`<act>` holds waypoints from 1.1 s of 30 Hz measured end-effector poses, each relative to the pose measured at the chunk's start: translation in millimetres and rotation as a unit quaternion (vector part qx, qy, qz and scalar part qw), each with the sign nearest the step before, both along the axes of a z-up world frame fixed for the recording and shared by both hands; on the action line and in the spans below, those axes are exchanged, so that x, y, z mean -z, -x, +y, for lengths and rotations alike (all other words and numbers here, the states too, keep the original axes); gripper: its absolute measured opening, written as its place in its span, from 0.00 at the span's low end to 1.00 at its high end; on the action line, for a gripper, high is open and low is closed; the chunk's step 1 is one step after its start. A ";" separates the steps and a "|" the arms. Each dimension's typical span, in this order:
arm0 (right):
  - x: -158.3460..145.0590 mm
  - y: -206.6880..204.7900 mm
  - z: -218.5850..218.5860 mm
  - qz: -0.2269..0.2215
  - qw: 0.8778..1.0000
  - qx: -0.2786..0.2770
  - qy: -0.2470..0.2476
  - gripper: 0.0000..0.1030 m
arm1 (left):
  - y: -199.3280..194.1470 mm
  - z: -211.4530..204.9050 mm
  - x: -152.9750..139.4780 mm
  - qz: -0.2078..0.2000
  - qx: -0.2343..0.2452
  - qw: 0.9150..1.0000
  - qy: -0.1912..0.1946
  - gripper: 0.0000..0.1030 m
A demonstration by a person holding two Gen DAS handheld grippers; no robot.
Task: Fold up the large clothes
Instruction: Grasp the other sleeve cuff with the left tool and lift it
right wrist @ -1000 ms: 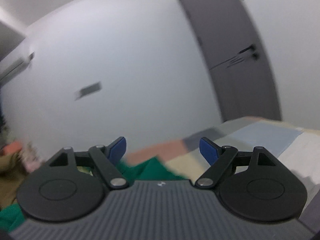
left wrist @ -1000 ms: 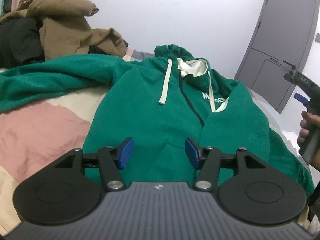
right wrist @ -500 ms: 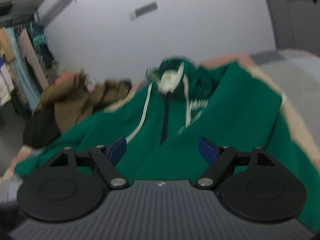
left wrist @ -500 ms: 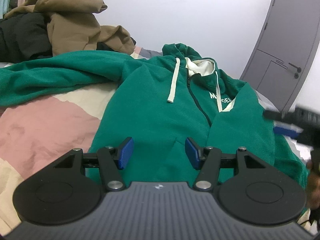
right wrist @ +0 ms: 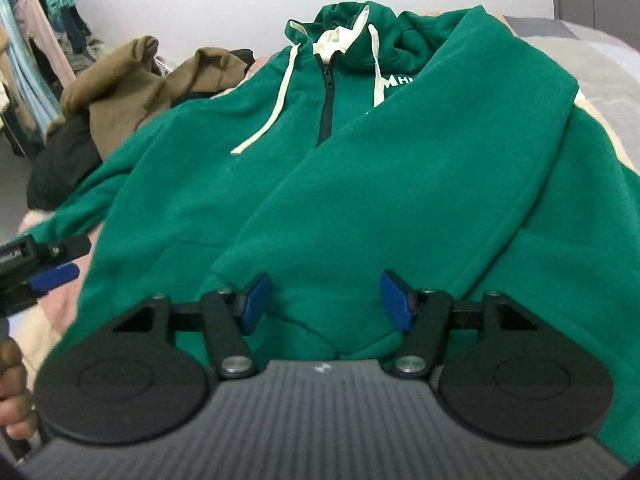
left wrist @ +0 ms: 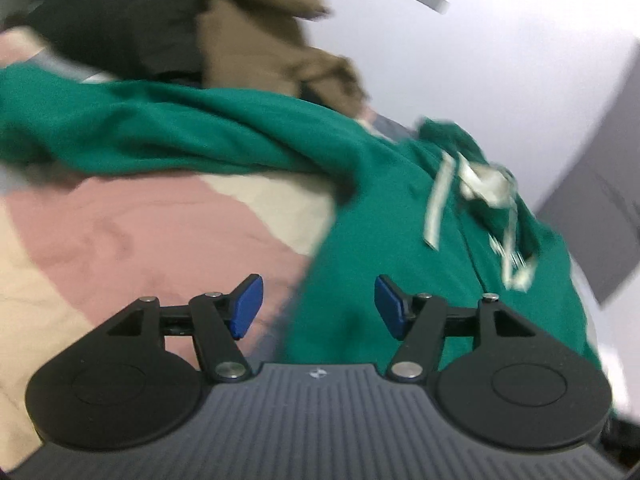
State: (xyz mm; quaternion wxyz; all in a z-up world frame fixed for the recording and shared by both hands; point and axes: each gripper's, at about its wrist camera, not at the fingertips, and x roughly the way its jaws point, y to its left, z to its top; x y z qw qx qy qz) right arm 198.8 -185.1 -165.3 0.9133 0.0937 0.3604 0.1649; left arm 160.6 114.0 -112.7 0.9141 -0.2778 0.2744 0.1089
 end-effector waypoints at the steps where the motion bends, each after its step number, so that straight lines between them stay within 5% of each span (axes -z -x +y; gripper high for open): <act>1: 0.3 0.5 -1.7 0.002 1.000 0.001 -0.007 0.62 | -0.3 9.3 1.4 0.004 -0.016 1.000 0.012 0.66; 6: 3.4 -2.5 -12.9 0.011 0.999 0.007 -0.044 0.62 | 0.0 64.7 4.9 0.001 -0.132 0.990 0.051 0.68; 9: 3.7 -7.2 -14.5 0.012 0.998 0.006 -0.057 0.62 | 2.0 100.0 8.7 -0.011 -0.200 0.976 0.091 0.69; 12: 5.5 -9.3 -17.4 0.011 0.998 0.005 -0.066 0.61 | 7.6 137.5 19.0 -0.034 -0.256 0.950 0.178 0.69; 15: 7.8 -11.8 -19.5 0.010 0.997 0.006 -0.075 0.61 | 13.5 168.7 29.4 -0.063 -0.318 0.913 0.248 0.69; 20: 10.9 -16.9 -18.6 0.006 0.997 0.005 -0.077 0.61 | 7.1 214.8 42.8 -0.072 -0.366 0.889 0.265 0.69; 25: 12.8 -23.4 -11.3 -0.007 0.998 0.005 -0.062 0.61 | 6.5 255.9 53.6 -0.070 -0.397 0.877 0.263 0.68; 30: 16.1 -34.2 -2.0 -0.022 0.999 0.008 -0.031 0.61 | -3.1 282.8 55.5 -0.063 -0.393 0.881 0.255 0.65; 31: 16.0 -35.3 -0.8 -0.023 0.999 0.008 -0.027 0.61 | -5.5 287.1 54.7 -0.066 -0.396 0.881 0.249 0.61; 33: 16.3 -36.4 0.0 -0.027 0.999 0.007 -0.022 0.61 | -15.7 295.2 51.7 -0.049 -0.396 0.888 0.230 0.35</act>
